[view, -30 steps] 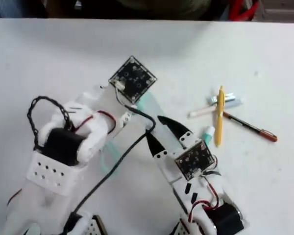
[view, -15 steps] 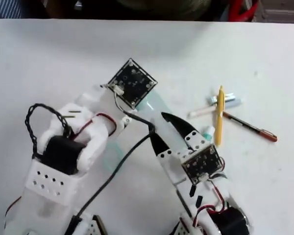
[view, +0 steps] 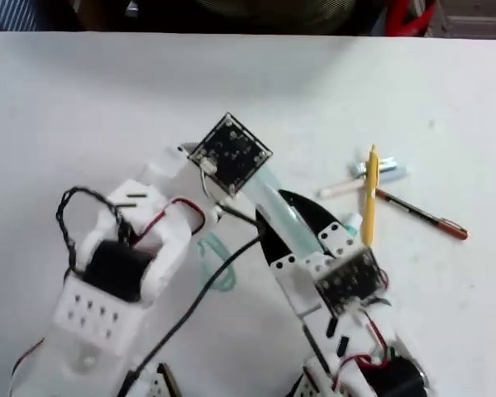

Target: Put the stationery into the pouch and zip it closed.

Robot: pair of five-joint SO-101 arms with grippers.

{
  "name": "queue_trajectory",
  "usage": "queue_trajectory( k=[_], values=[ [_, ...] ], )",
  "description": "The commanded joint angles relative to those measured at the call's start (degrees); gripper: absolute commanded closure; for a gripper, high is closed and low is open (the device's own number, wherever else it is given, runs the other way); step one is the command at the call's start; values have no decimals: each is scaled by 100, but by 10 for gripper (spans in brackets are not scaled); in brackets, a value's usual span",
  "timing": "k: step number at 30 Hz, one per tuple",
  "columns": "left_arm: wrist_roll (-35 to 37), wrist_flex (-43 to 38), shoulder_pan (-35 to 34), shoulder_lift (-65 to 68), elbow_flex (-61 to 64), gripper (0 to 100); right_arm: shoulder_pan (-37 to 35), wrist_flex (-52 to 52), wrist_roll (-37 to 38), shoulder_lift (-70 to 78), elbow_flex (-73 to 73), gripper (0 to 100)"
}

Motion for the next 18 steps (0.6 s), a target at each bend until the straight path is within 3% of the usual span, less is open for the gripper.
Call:
queue_trajectory(
  k=[1,6,10,13,18],
  values=[
    [-18,378,-1165,40,-149,966,242,-259,-53,-189,-1125,981],
    [26,1459,-1165,40,-1600,966,251,-927,-44,-189,-123,981],
    [475,2330,-1156,57,-3130,966,233,-1508,-44,-180,642,981],
    [536,2822,-822,110,-4000,966,224,-1921,-44,-180,1143,981],
    [545,3007,31,110,-4211,965,22,-2220,-44,-180,1802,981]
  ],
)
